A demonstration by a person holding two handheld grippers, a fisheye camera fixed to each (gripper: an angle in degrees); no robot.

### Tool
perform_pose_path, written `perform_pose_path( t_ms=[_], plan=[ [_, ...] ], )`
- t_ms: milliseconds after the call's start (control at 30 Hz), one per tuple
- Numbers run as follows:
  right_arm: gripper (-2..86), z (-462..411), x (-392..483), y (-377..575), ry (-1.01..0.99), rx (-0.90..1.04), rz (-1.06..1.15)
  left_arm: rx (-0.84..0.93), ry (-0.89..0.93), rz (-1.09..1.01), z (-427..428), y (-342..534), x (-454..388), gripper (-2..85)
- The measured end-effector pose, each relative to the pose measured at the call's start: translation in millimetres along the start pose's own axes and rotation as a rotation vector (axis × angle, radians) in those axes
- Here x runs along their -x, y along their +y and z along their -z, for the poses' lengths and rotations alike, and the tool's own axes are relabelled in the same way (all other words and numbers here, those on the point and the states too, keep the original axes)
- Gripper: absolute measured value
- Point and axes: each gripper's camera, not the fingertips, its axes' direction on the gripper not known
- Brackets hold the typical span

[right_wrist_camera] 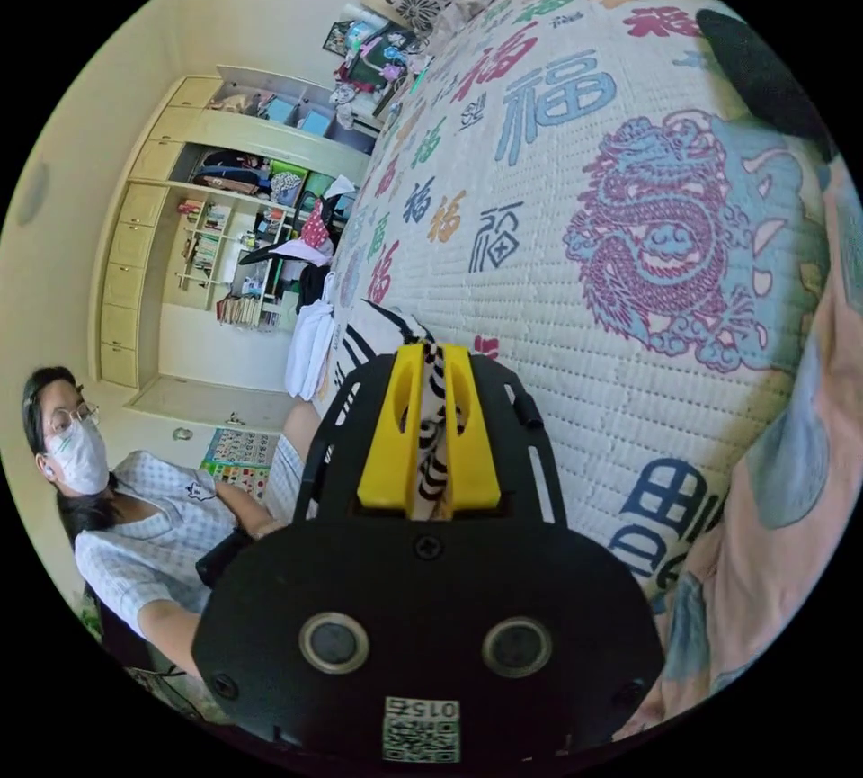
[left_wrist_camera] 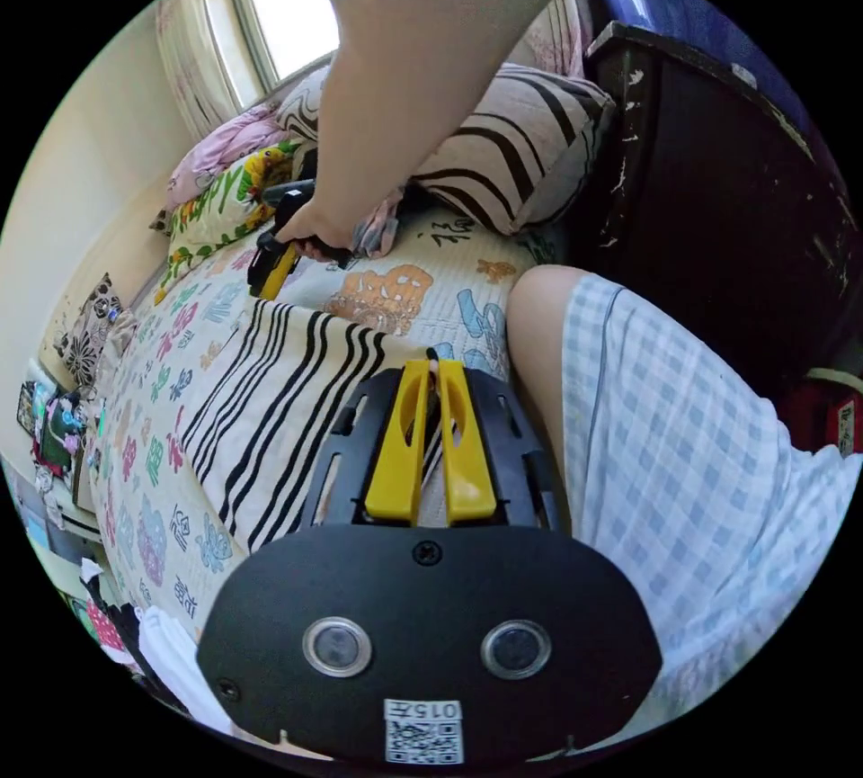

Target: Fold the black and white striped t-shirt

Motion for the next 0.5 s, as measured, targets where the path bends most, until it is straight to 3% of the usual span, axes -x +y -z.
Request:
perform_pose_path(
  t_ms=[167,333,433,500],
  plan=[
    [10.2,53,-18,30,0.085,-0.136,-0.104,0.115,0.151,-0.031,-49,-28,7,4.1],
    [10.3,90,21,73,0.214,-0.134,-0.020,-0.032,0.324,0.012,-10,-32,41,4.8],
    [11.0,82,42,88,0.338,-0.049,0.028,-0.112,0.224,0.171,19,-17,87,4.6],
    [11.3,76,45,89,0.372,-0.028,0.036,-0.060,0.099,0.263,20,-7,117,5.1]
  ],
)
